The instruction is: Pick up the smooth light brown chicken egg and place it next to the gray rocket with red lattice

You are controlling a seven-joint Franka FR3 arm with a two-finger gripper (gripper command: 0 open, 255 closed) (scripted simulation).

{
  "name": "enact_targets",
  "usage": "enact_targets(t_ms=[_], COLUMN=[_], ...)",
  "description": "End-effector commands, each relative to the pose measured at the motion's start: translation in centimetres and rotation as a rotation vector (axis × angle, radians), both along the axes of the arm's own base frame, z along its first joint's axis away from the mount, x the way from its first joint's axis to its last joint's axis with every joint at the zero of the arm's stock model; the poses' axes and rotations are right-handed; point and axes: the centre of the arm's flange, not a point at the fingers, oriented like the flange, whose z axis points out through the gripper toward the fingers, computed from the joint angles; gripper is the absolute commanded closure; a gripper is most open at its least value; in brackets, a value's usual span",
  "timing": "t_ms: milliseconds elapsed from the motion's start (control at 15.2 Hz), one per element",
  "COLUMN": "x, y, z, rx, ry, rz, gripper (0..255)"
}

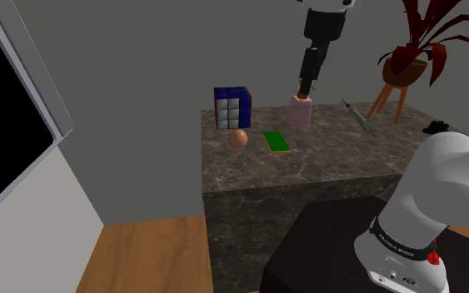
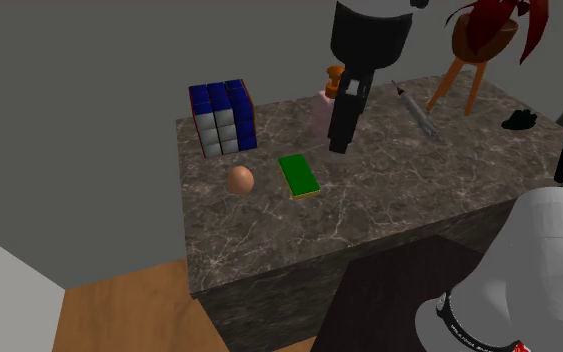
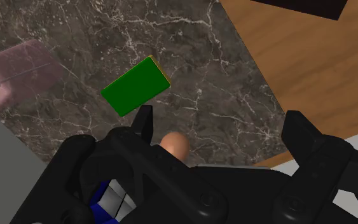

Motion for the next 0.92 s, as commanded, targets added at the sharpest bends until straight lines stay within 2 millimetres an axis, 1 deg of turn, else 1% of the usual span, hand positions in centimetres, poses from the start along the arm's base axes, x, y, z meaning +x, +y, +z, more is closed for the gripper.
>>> enact_targets(t_ms=[0, 396, 858], x=[0.0, 2.7, 6.5], y=[0.0, -2.4, -4.8], z=[0.0, -6.7, -14.3], rx=[0.000, 0.071, 0.153], ry=[0.000, -0.102, -0.221], rz=[0.000, -0.028, -0.060], gripper=[0, 0, 0])
